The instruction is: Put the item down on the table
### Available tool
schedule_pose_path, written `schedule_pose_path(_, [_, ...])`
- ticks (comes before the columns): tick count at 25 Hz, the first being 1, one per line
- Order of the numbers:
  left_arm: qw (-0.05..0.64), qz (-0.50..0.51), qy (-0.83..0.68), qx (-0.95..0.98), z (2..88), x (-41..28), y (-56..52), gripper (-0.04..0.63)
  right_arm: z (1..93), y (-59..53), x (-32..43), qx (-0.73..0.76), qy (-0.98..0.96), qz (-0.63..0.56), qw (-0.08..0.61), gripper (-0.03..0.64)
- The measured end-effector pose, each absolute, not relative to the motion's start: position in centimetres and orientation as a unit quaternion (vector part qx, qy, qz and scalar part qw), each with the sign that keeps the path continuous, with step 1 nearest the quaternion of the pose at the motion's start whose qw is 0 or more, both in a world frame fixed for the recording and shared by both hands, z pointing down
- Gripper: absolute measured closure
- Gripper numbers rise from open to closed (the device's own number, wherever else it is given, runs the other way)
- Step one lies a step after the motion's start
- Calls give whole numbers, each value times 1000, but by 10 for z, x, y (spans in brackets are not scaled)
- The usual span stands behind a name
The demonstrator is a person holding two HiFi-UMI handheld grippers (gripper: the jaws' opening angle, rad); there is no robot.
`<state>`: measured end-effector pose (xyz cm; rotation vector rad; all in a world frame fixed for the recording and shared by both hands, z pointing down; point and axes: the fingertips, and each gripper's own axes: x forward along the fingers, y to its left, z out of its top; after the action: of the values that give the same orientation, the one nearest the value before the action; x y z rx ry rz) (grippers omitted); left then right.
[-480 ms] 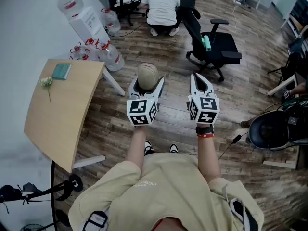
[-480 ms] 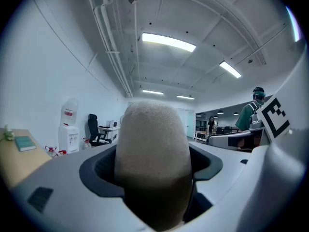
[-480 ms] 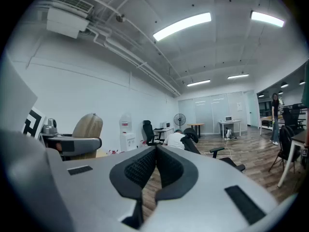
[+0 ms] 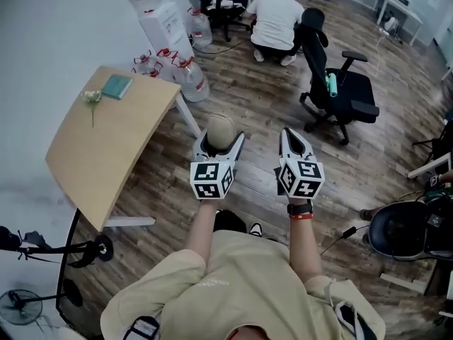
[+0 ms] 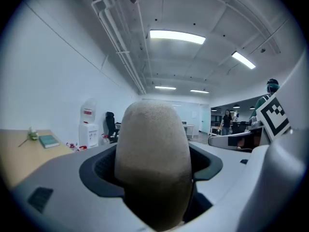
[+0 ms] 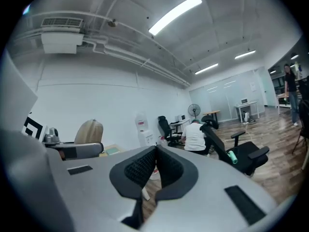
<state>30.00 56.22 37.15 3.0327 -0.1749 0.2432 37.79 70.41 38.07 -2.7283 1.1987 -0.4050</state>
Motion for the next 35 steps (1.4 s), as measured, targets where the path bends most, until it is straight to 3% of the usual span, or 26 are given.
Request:
schedule_pose_path(10, [48, 75, -207, 974, 378, 221, 443, 218, 392, 546, 339, -832, 532, -149, 49, 603])
schedule_pose_path(21, [67, 57, -386, 918, 401, 74, 262, 218, 402, 314, 214, -708, 690, -150, 37, 603])
schedule_pose_path(35, [64, 51, -516, 853, 395, -75, 79, 218, 407, 96, 80, -629, 761, -155, -42, 606])
